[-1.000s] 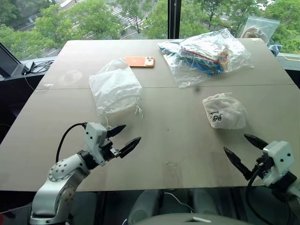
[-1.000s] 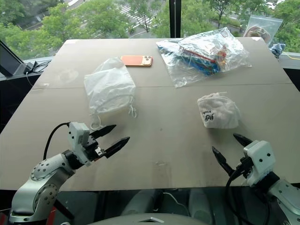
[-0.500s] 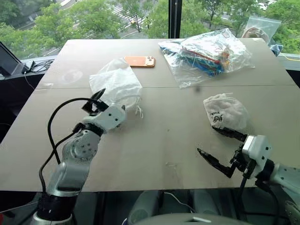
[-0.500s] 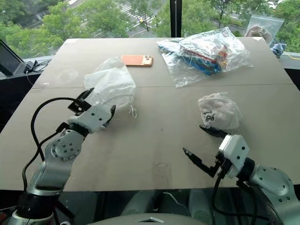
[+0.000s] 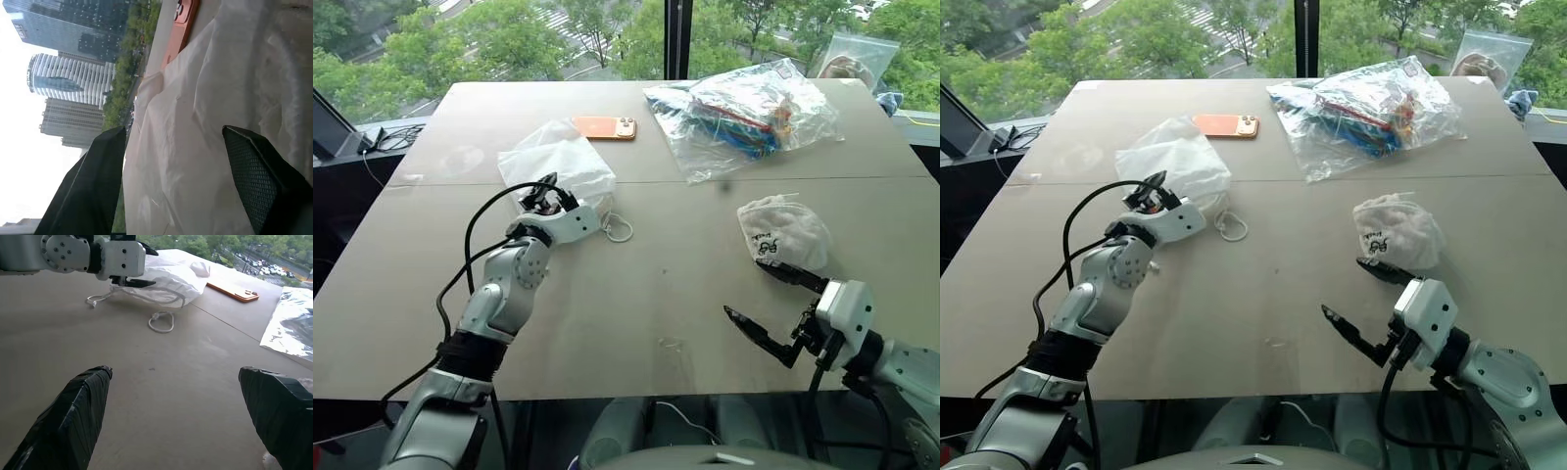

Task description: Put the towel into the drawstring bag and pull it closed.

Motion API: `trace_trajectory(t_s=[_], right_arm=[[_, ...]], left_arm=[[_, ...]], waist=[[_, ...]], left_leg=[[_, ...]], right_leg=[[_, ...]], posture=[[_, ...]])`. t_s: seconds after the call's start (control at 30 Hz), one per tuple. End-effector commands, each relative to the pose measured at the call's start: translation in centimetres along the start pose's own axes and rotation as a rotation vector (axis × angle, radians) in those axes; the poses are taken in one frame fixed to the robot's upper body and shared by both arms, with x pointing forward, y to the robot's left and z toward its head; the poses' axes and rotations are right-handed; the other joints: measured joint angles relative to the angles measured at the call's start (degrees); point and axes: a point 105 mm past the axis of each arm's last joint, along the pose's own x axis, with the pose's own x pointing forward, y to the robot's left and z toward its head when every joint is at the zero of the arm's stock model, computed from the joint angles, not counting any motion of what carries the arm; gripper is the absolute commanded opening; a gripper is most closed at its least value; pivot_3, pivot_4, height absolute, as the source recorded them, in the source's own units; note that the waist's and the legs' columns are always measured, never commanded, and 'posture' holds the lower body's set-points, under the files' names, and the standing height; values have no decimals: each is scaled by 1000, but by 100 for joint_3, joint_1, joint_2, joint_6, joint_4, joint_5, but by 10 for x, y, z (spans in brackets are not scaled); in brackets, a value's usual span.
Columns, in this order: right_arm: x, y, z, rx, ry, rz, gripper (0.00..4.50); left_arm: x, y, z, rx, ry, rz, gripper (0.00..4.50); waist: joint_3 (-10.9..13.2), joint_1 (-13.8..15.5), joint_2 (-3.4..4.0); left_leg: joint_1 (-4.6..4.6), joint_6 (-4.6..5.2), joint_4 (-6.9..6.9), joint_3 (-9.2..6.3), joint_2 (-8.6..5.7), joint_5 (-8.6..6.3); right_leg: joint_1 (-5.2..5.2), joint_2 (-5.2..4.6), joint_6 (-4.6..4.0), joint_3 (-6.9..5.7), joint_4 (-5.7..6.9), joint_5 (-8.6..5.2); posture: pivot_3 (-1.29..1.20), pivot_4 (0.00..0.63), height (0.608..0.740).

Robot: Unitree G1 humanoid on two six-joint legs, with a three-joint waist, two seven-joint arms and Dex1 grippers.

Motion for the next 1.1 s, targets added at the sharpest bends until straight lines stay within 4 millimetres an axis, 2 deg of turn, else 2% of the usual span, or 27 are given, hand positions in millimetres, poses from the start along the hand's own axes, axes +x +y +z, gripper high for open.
trace_trajectory(t_s=[0.03,0.1,0.13,0.17,0.2,0.27,0.37,0.43,0.47,0.7,0.83,0.93,1.0,1.1], right_arm=[[-1,3,12,-31,-29,-12,4500],[-1,3,11,-23,-26,-26,4500],[-1,3,11,-25,-24,-32,4500],[-1,3,10,-28,-23,-36,4500],[-1,4,10,-29,-22,-37,4500],[0,5,10,-28,-24,-40,4500],[1,5,10,-33,-26,-44,4500],[2,5,11,-32,-27,-44,4500],[2,5,11,-31,-28,-44,4500],[3,3,12,-38,-32,-44,4500],[4,2,14,-43,-40,-49,4500],[4,2,14,-41,-39,-54,4500],[4,1,13,-29,-37,-67,4500],[2,-6,7,47,-4,-105,4500]], left_arm=[[0,4,0,-51,-16,-25,1371],[-2,7,1,-87,-31,-11,496],[-3,5,5,-128,-58,-59,100],[-6,2,8,-127,-78,-106,100],[-9,2,9,-114,-79,-128,307],[-13,0,8,-119,-72,-142,1055],[-14,4,7,-101,-49,-88,2383],[-11,11,8,-54,-48,-28,3431],[-10,12,8,-33,-43,-10,3798],[10,7,0,36,9,10,3798],[24,13,0,51,10,17,3798],[28,15,3,39,-16,-13,3107],[31,19,4,-26,-25,-47,2335],[35,19,5,-325,14,-260,1007]], waist=[[0,-2,0],[0,-2,0],[0,-2,0],[0,-1,0],[0,-3,0],[-1,-3,1],[-1,1,1],[-1,3,0],[-1,4,0],[-1,3,-1],[-2,-1,-3],[-2,-7,-3],[-2,-6,-3],[-2,-8,-2]], left_leg=[[0,0,0,0,0,0],[0,0,0,0,0,0],[-1,0,1,-1,0,0],[0,0,1,-1,0,0],[-1,0,2,-1,0,0],[-1,0,2,0,0,0],[-1,0,3,0,0,0],[-1,0,4,-1,0,0],[0,0,5,-1,0,0],[0,0,6,0,-1,0],[-1,0,8,-1,-2,0],[-2,0,8,-1,-2,0],[-2,0,9,1,-2,0],[-4,0,12,-2,-2,1]], right_leg=[[-1,0,0,0,0,0],[-1,0,0,0,1,0],[-1,0,0,0,1,0],[-1,0,0,1,1,0],[-1,0,0,0,1,0],[-1,0,0,1,1,0],[0,0,0,1,1,0],[0,1,0,0,2,0],[0,1,0,0,3,0],[0,2,0,-1,3,0],[0,4,1,-2,6,1],[0,3,1,-1,5,1],[-1,2,1,1,5,1],[0,3,1,-2,8,1]], posture=[[0,150,740],[0,150,740],[0,150,740],[0,150,740],[0,150,740],[0,150,740],[0,150,740],[0,150,740],[0,150,740],[0,150,740],[0,150,740],[0,150,740],[0,150,740],[0,150,740]])
